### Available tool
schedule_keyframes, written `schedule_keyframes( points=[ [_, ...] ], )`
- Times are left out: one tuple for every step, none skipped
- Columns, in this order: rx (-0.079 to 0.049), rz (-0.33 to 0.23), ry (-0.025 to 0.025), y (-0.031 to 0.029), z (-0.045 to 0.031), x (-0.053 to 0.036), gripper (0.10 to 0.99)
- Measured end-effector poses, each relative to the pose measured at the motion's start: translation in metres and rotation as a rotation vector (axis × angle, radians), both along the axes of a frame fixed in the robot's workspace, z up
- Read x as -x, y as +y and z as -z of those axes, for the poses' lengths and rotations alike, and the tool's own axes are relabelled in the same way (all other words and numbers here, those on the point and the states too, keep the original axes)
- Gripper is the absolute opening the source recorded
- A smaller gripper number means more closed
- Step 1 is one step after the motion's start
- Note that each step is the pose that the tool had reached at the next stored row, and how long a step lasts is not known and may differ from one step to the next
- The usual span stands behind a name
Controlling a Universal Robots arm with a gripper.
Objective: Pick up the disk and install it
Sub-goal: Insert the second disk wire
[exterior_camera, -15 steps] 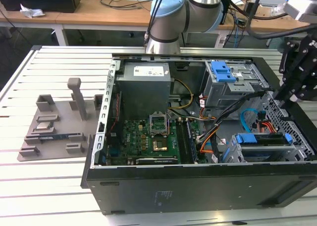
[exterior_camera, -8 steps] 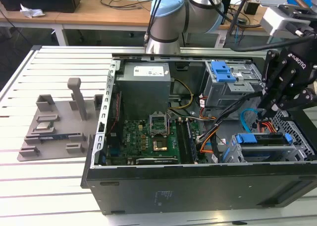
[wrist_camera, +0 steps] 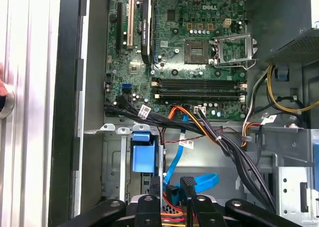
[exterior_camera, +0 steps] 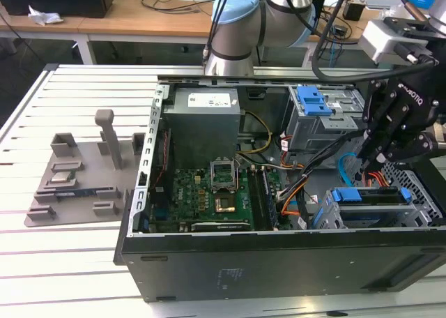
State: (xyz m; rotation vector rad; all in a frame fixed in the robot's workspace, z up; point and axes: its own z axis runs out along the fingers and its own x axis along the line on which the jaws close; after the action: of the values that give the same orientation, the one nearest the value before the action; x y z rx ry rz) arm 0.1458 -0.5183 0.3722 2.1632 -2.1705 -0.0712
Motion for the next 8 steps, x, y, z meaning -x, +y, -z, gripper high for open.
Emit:
schedule_keyframes(
  points=[
    [0.000, 0.000, 0.0000, 0.0000, 0.0000, 0.0000, 0.302],
    [0.000, 0.000, 0.0000, 0.0000, 0.0001, 0.0000, 0.302],
    [-0.001, 0.000, 0.0000, 0.0000, 0.0001, 0.0000, 0.286],
    [-0.001, 0.000, 0.0000, 0.0000, 0.0000, 0.0000, 0.224],
    [-0.001, 0.000, 0.0000, 0.0000, 0.0000, 0.0000, 0.165],
    [-0.001, 0.000, 0.0000, 0.0000, 0.0000, 0.0000, 0.161],
    [-0.001, 0.000, 0.0000, -0.0006, 0.0001, 0.0000, 0.161],
    [-0.001, 0.000, 0.0000, -0.0017, 0.0000, 0.0000, 0.161]
  ],
)
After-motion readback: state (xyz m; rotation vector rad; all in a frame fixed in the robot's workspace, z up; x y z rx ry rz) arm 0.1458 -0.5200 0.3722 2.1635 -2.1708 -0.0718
